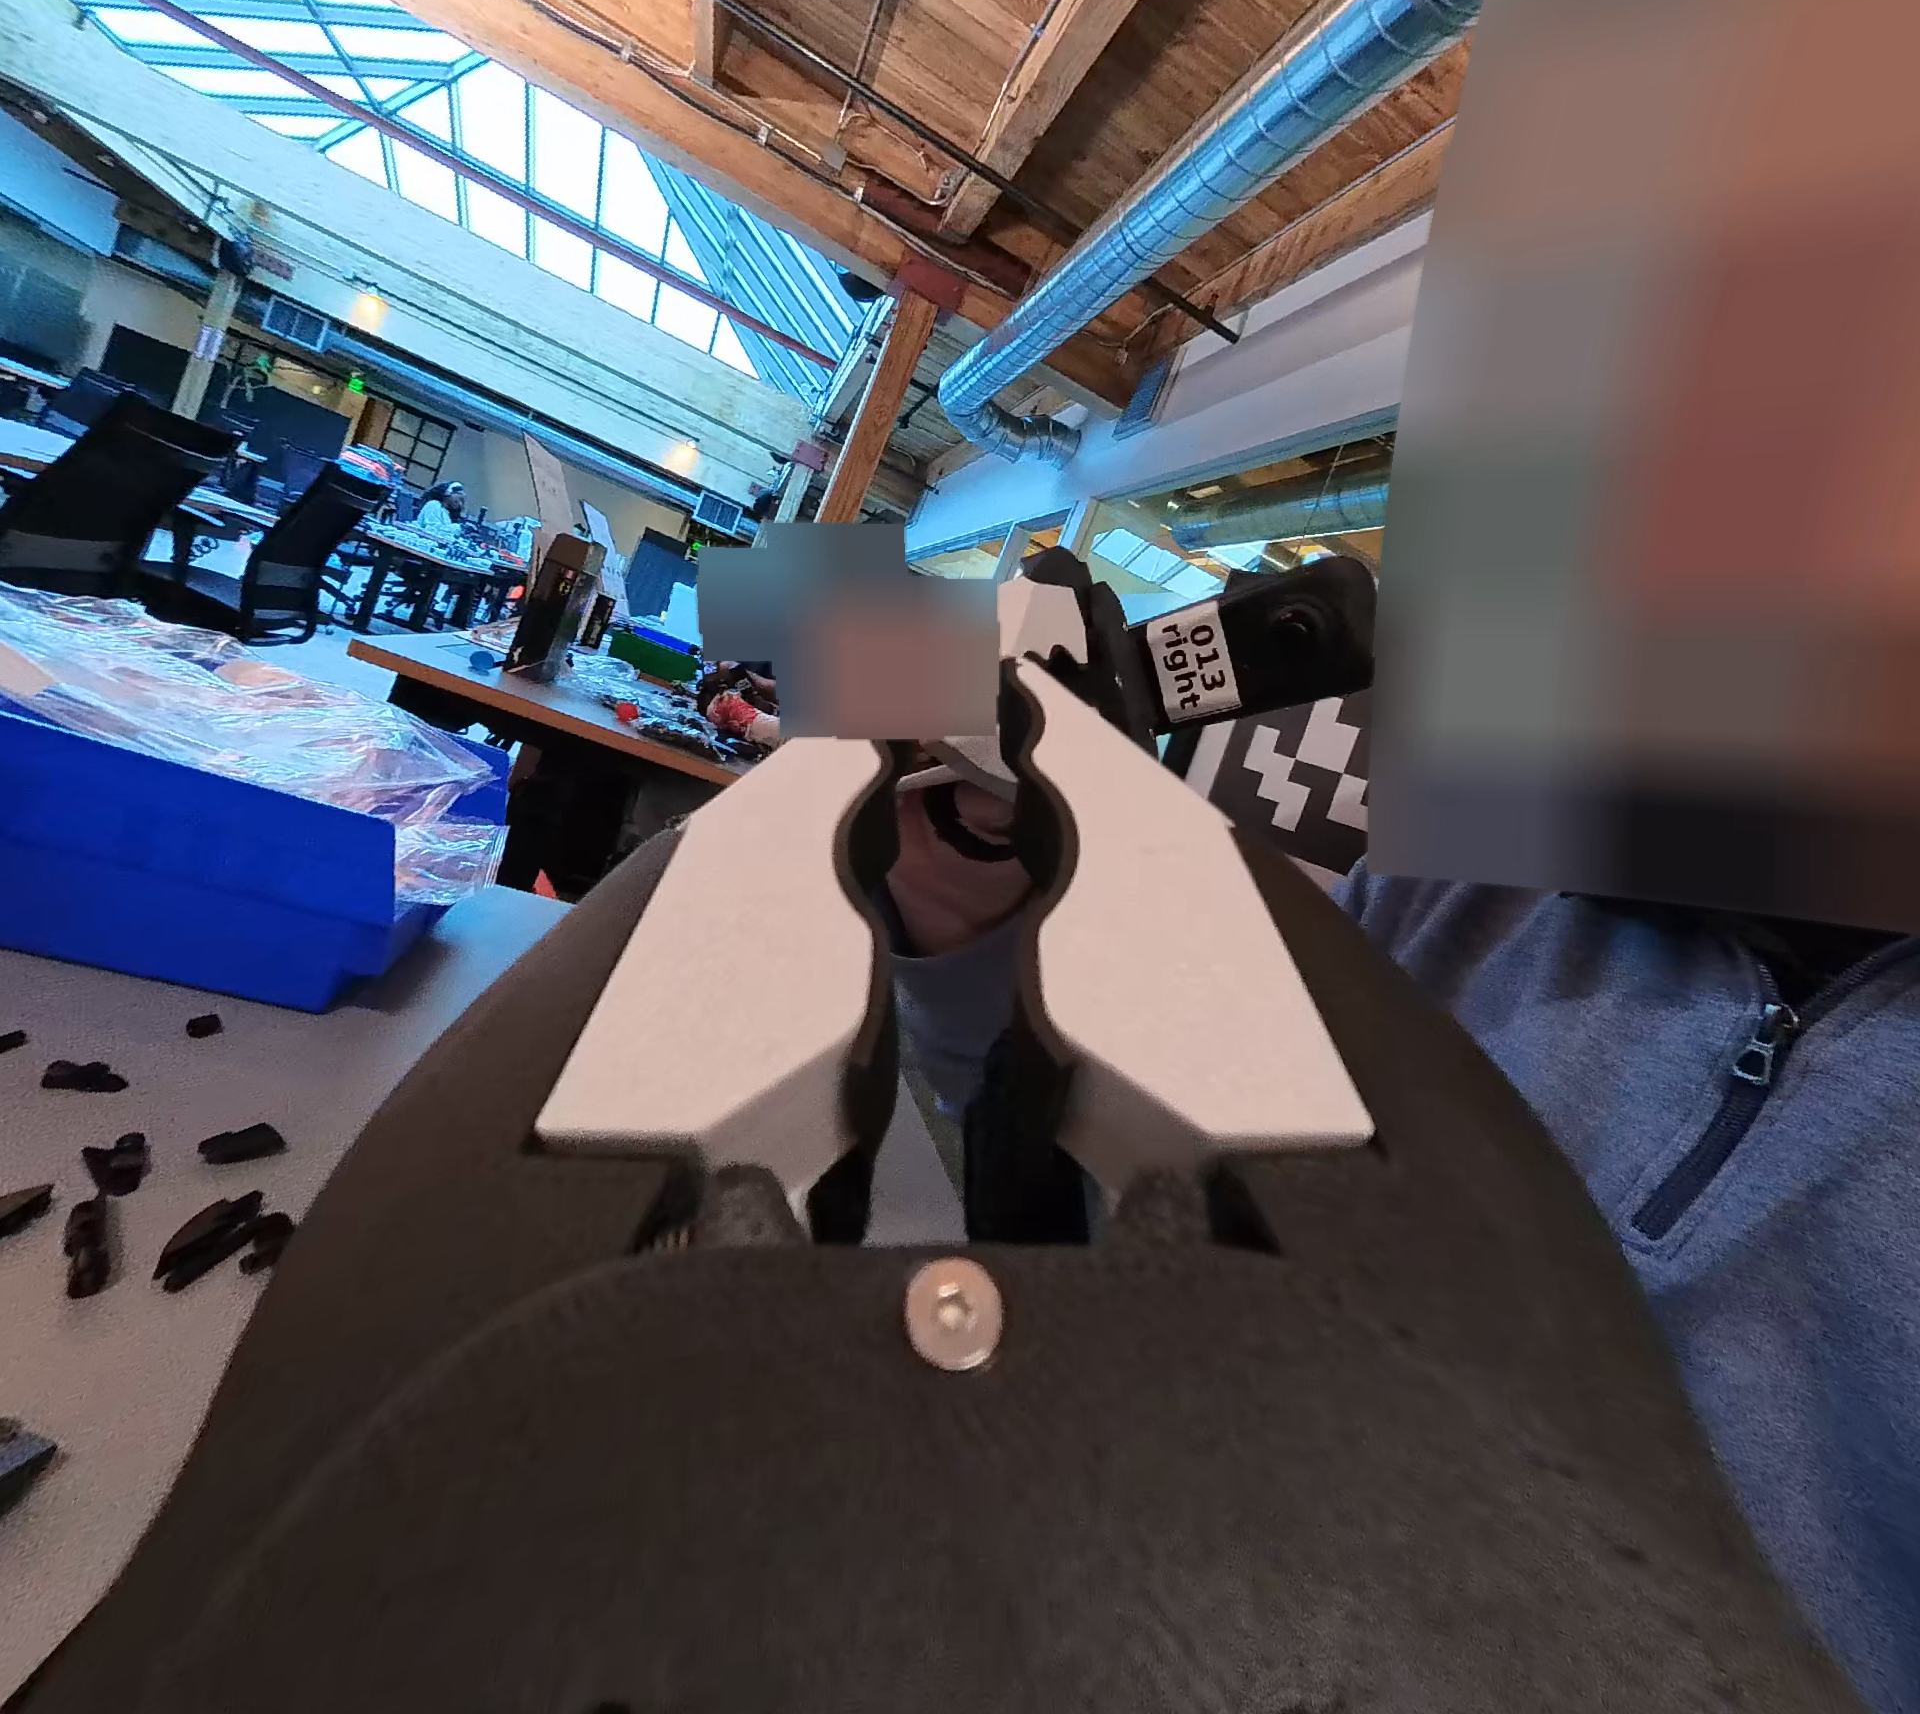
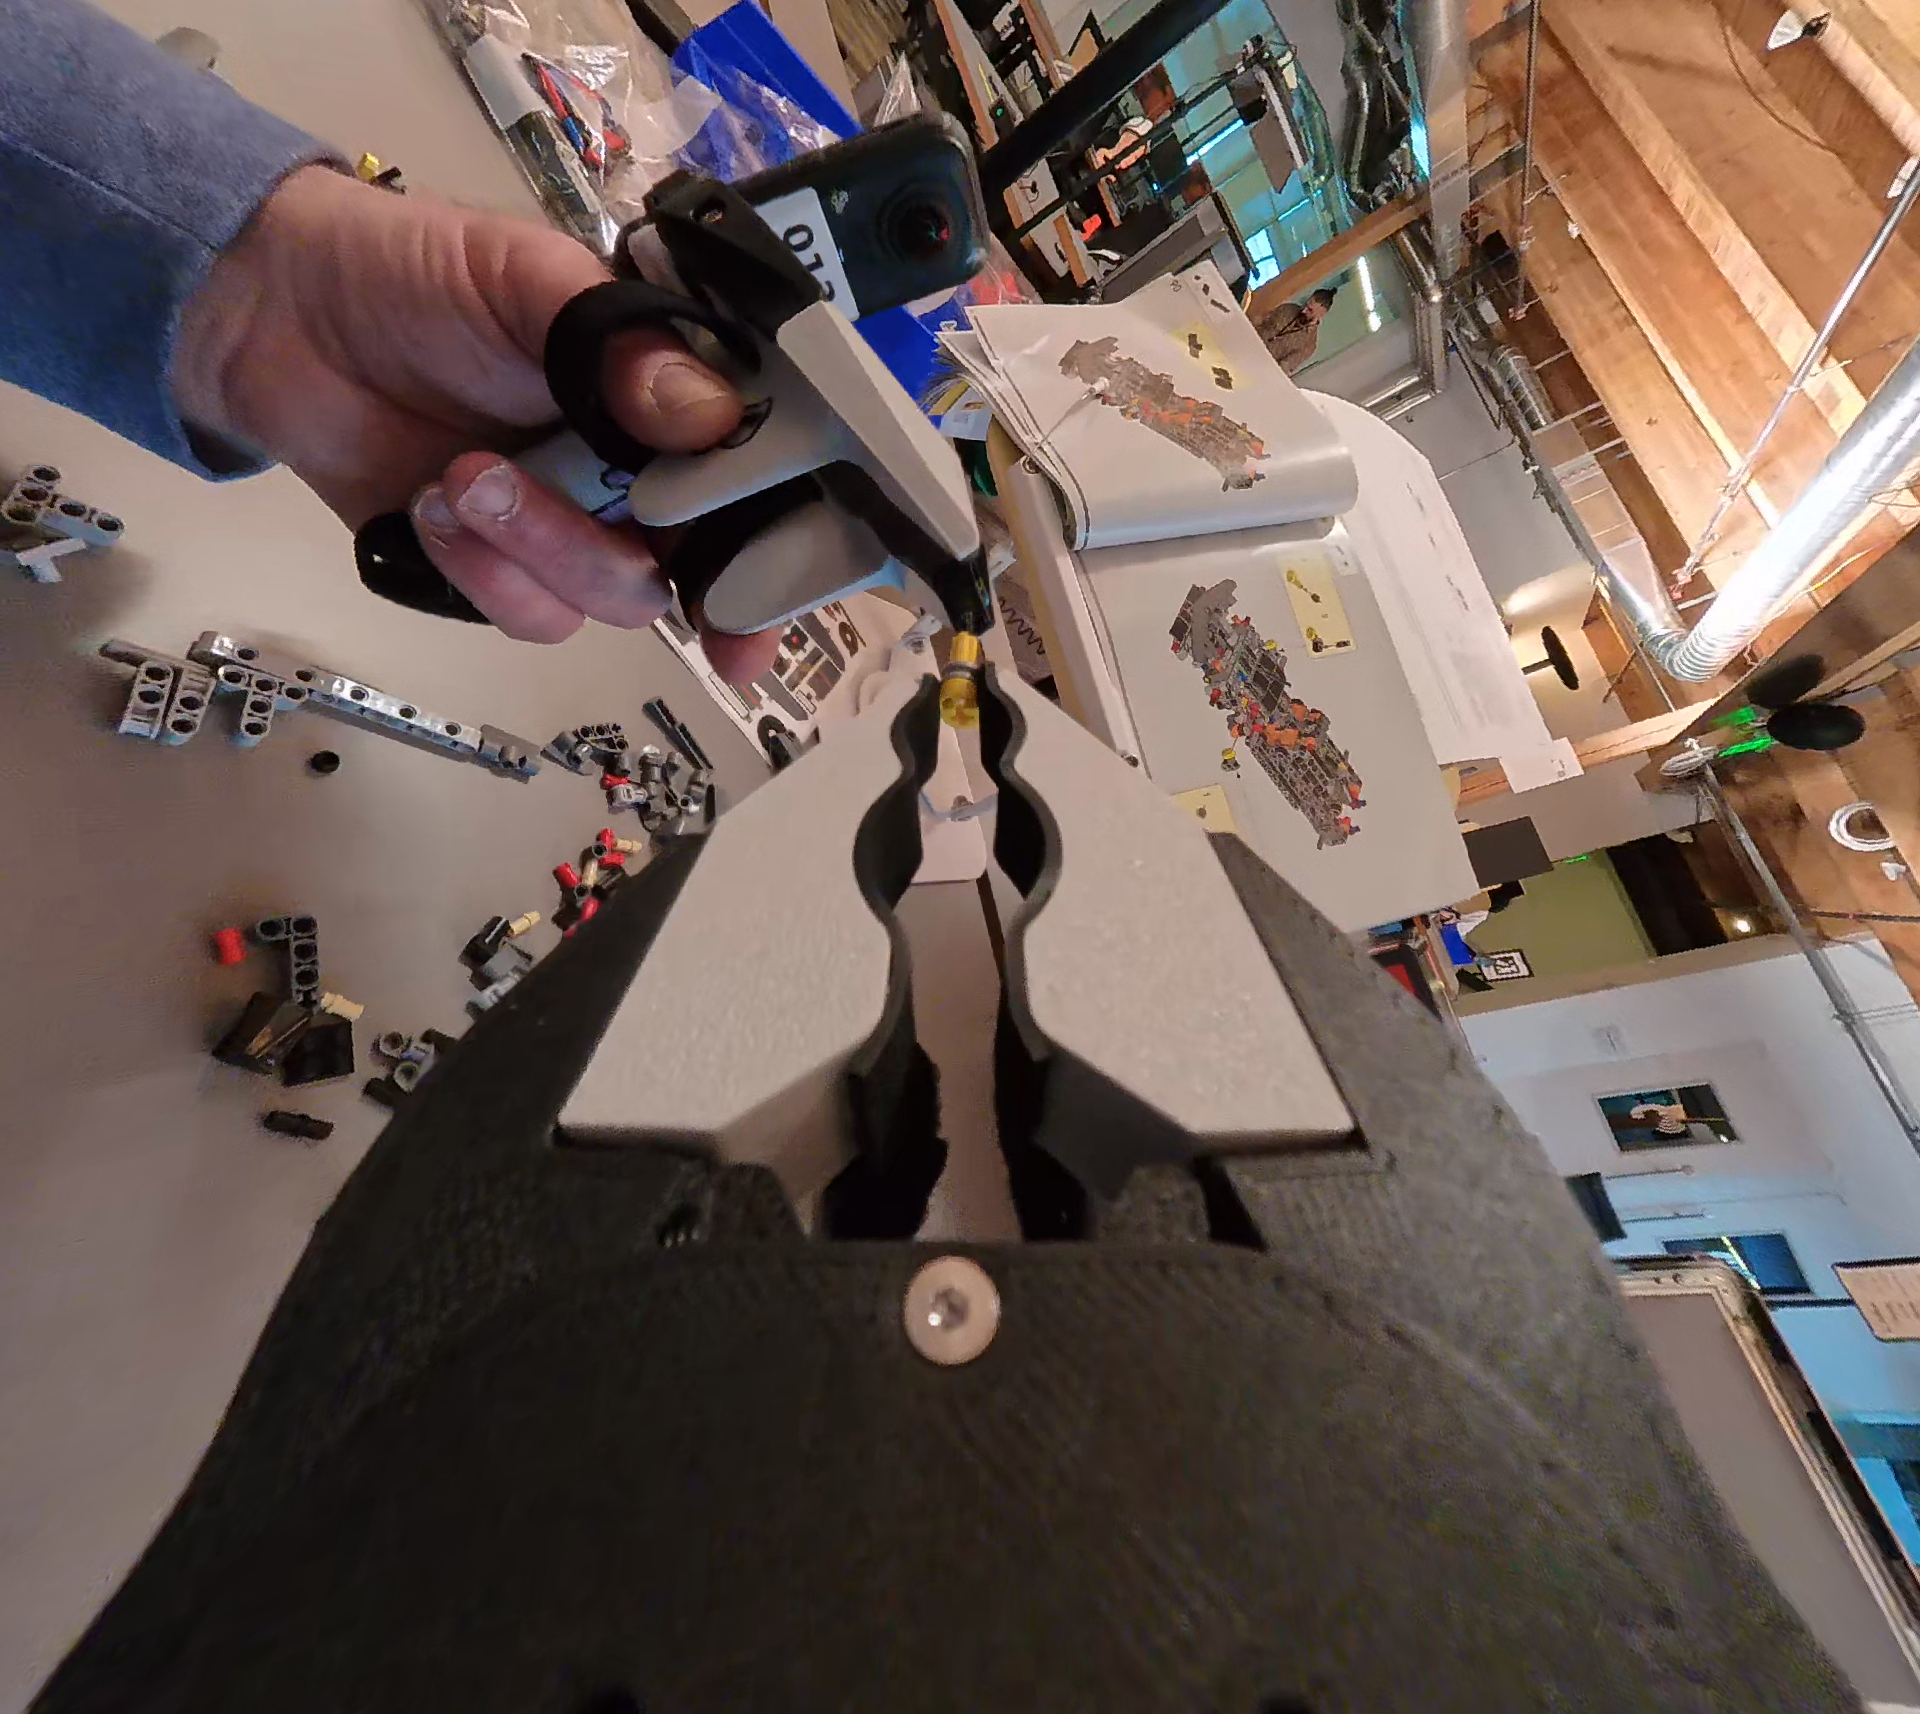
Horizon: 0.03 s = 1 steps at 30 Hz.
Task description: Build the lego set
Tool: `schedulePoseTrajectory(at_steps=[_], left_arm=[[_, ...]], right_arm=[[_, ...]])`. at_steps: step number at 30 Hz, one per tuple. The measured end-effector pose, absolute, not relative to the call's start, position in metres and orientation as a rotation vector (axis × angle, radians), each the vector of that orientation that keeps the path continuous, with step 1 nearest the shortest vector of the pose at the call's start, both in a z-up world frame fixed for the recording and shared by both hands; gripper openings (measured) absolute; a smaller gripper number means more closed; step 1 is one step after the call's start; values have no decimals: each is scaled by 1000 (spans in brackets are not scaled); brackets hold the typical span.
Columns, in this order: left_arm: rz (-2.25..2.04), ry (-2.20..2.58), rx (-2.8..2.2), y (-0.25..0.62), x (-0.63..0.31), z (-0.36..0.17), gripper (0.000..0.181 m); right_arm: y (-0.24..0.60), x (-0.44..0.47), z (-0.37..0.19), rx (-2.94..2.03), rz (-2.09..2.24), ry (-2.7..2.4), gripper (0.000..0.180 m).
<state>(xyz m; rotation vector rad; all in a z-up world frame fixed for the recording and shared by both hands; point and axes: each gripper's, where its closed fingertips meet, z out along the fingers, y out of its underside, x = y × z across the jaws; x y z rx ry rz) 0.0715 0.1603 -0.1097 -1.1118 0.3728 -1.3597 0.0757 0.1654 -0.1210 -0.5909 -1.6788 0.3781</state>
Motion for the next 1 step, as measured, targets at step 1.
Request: schedulePoseTrajectory(at_steps=[1], left_arm=[[-1368,373,-1107,160,72,-109,13]], right_arm=[[165,76,-121,-586,369,-1683,4]])
